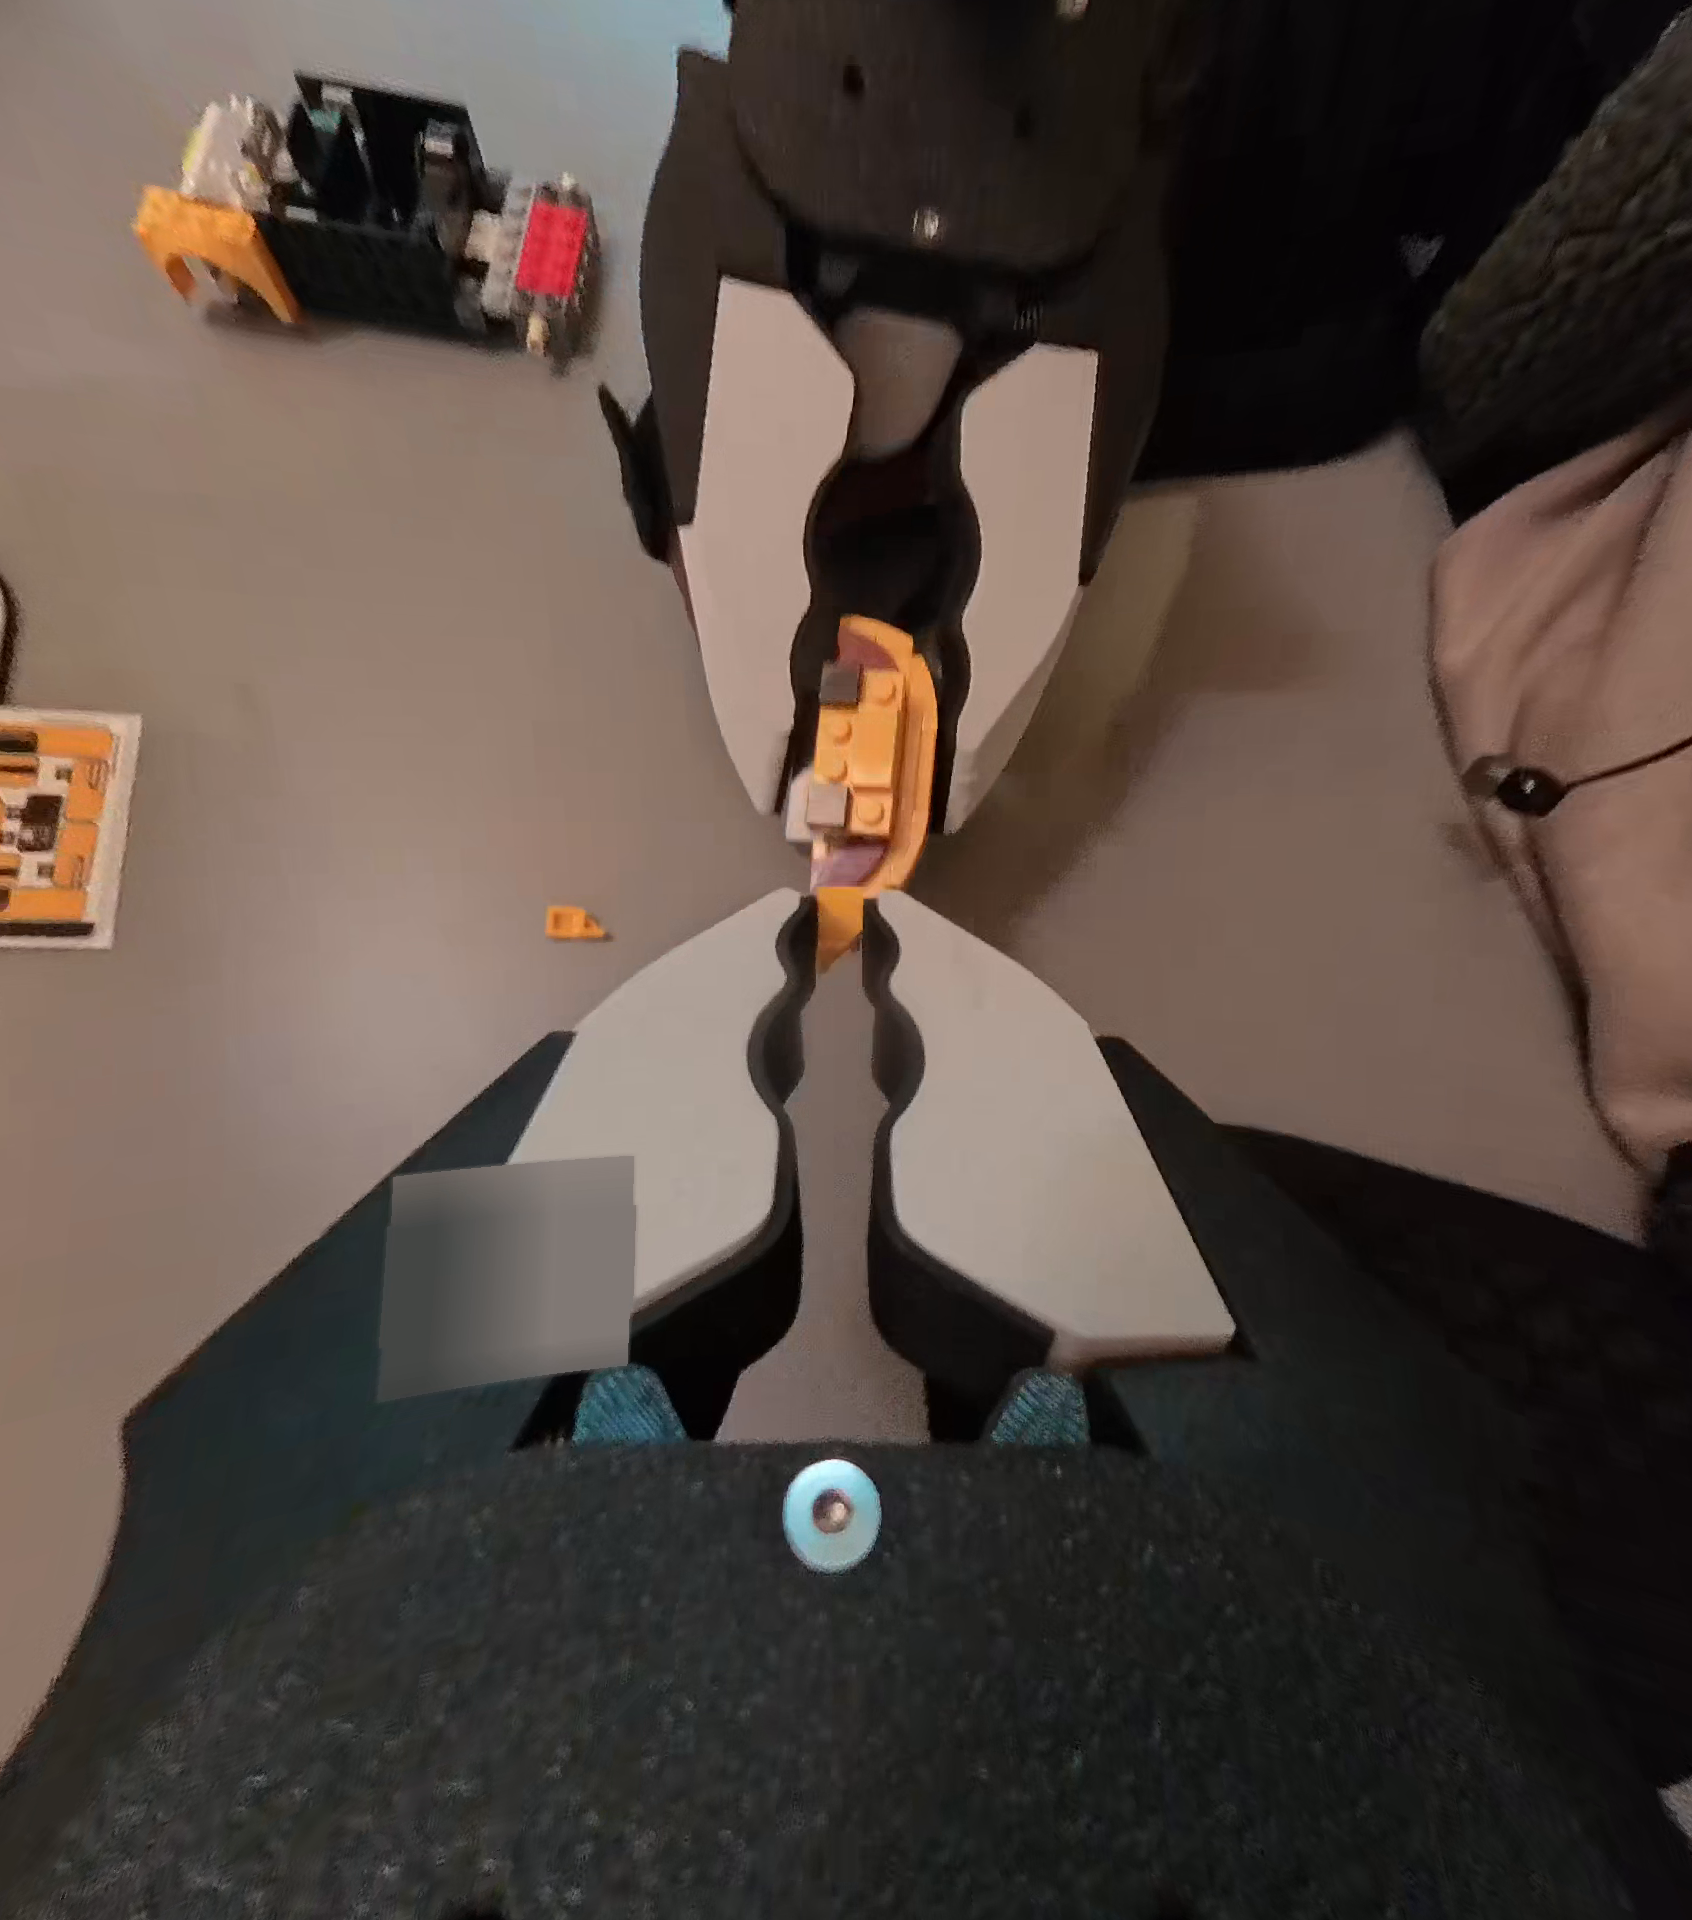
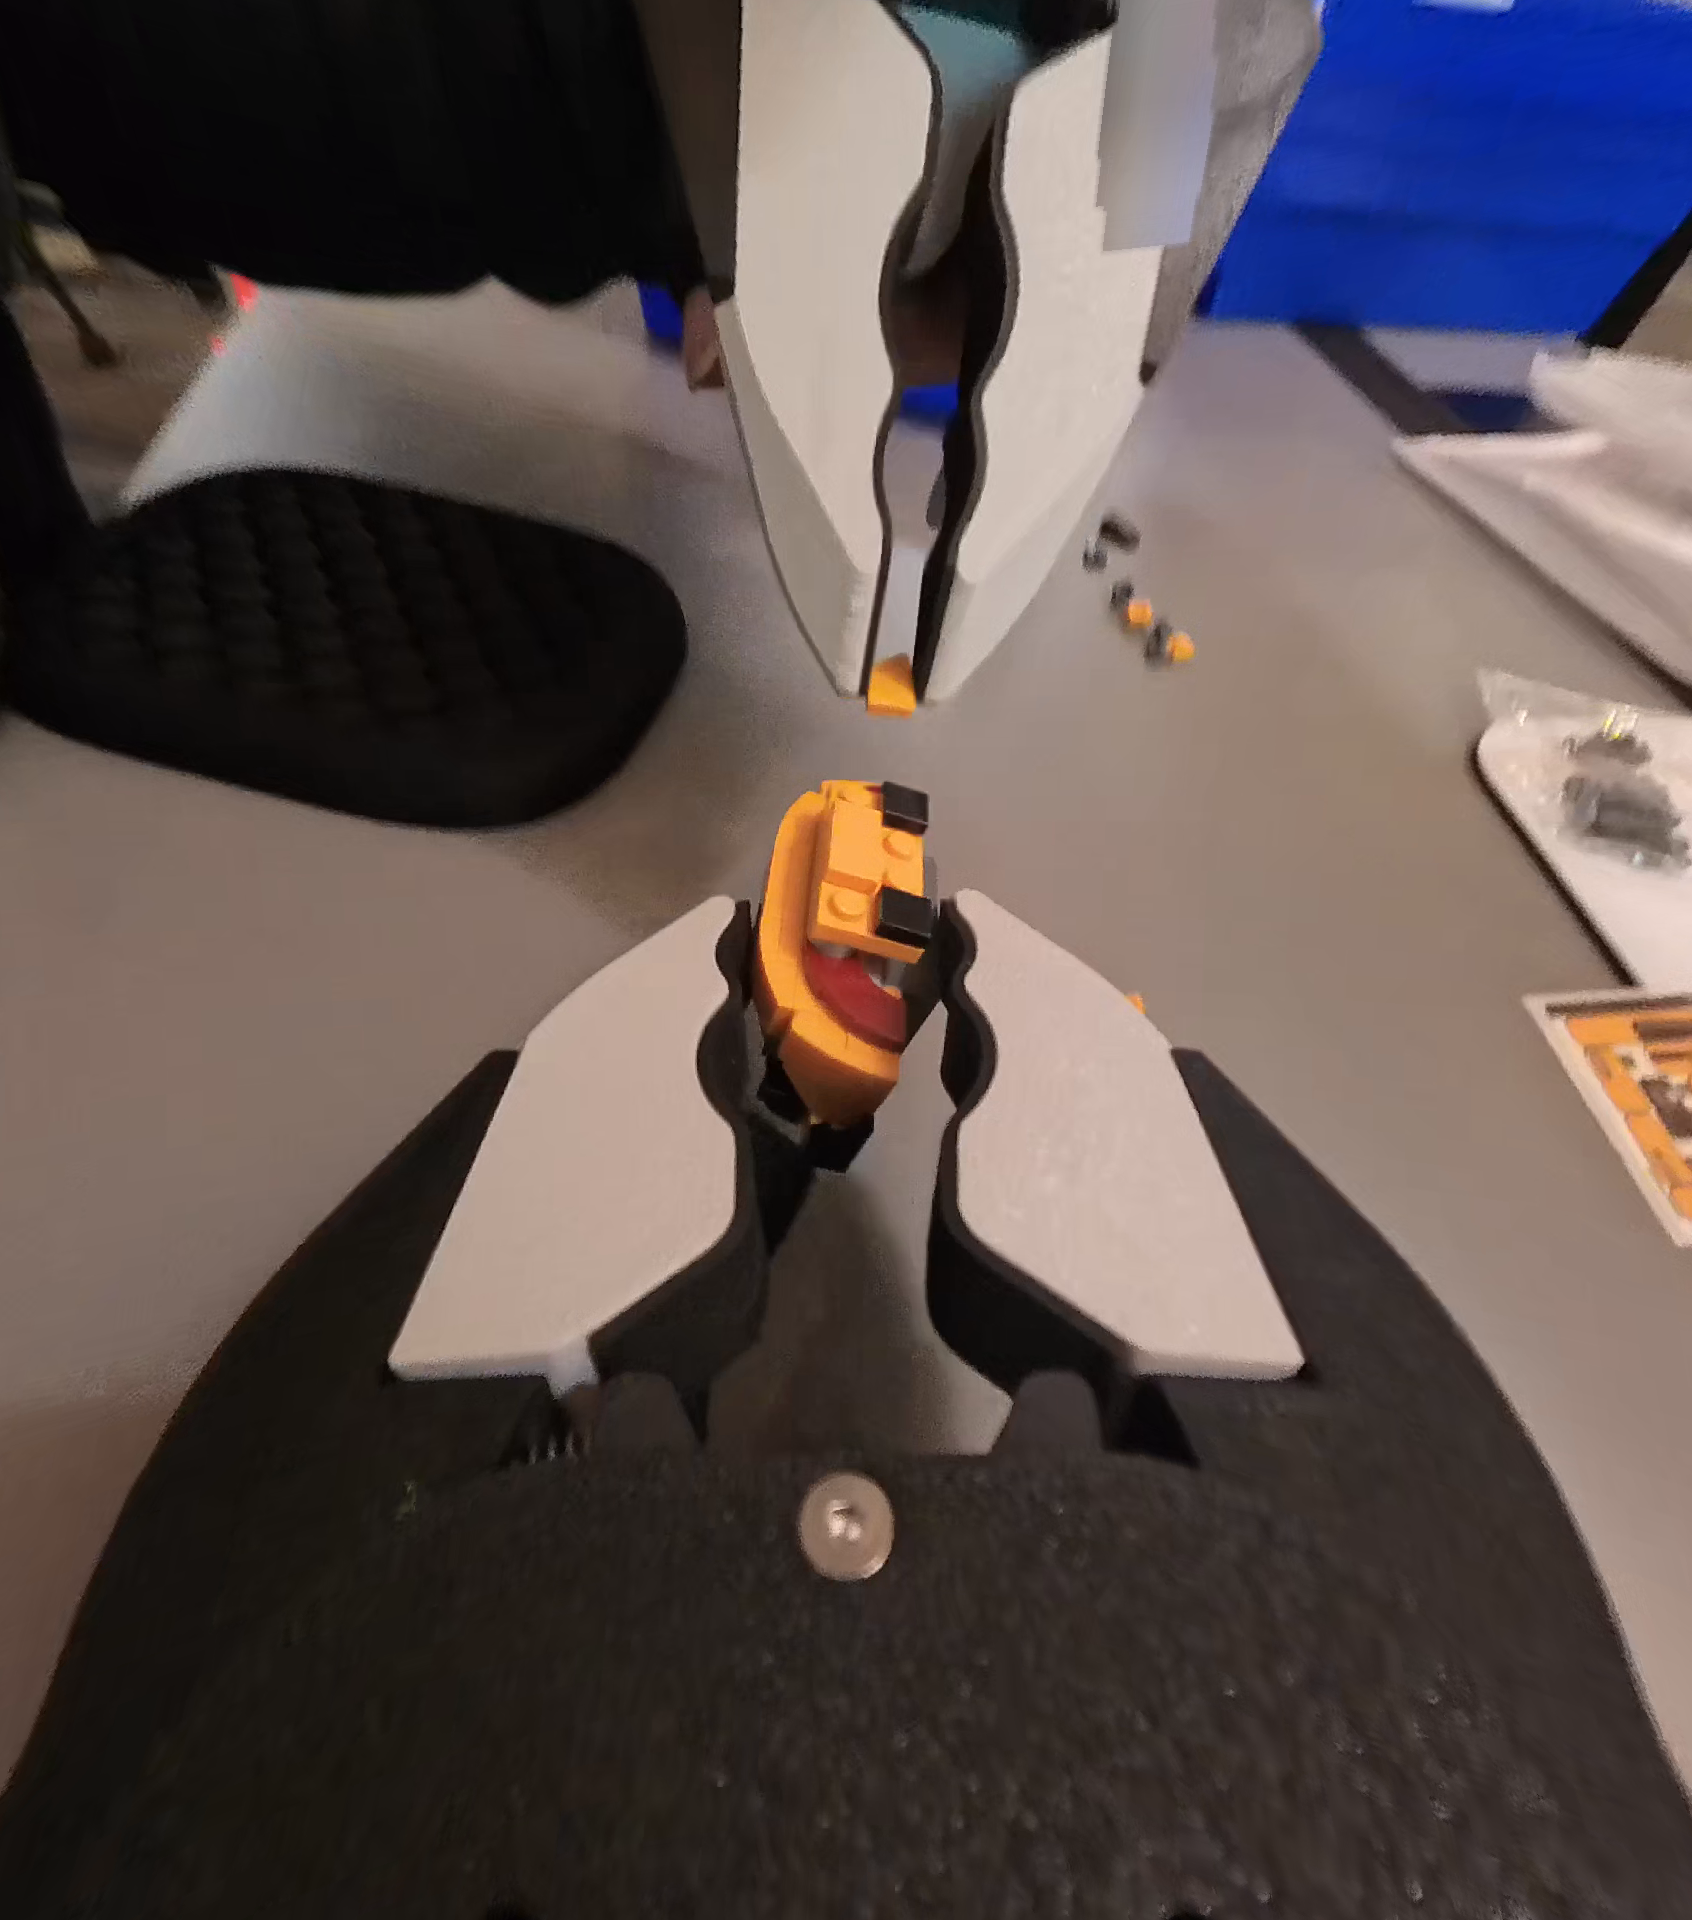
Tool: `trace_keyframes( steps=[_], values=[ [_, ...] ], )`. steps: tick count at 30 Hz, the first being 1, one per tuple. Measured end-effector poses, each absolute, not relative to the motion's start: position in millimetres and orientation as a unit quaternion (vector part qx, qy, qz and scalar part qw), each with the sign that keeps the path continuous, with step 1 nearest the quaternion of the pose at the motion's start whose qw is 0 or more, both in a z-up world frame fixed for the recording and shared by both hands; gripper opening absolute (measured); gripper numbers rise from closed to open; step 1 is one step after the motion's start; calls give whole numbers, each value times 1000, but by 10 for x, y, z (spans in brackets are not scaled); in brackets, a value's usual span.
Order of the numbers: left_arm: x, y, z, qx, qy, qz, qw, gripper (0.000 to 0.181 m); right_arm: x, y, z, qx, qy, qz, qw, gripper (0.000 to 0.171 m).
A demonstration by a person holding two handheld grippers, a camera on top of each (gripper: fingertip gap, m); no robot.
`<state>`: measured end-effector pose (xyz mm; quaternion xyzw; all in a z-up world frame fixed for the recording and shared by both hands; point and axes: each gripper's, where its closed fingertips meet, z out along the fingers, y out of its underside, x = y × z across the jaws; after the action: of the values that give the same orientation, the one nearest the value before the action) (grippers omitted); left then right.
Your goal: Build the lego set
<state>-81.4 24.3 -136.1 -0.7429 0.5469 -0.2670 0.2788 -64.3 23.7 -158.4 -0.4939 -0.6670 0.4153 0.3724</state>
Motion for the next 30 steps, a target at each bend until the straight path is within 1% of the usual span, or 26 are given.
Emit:
trace_keyframes(
  steps=[5, 9, 13, 19, 24, 30],
  values=[
    [-615, 198, -1020, -742, 549, -273, 270, 7, -644, 196, -1249, -450, -626, 465, 436, 34],
    [-581, 203, -954, -744, 566, -240, 261, 8, -630, 188, -1224, -448, -625, 463, 441, 34],
    [-706, 285, -1058, -765, 541, -219, 272, 8, -626, 211, -1528, -478, -672, 399, 402, 34],
    [-798, 280, -1375, -787, 472, -246, 312, 7, -563, 217, -1878, -497, -735, 318, 334, 33],
    [-826, 256, -1598, -793, 441, -257, 332, 7, -509, 210, -2004, -497, -765, 293, 286, 33],
    [-810, 264, -1725, -783, 440, -260, 355, 8, -400, 232, -2070, -491, -804, 253, 219, 35]
  ],
)
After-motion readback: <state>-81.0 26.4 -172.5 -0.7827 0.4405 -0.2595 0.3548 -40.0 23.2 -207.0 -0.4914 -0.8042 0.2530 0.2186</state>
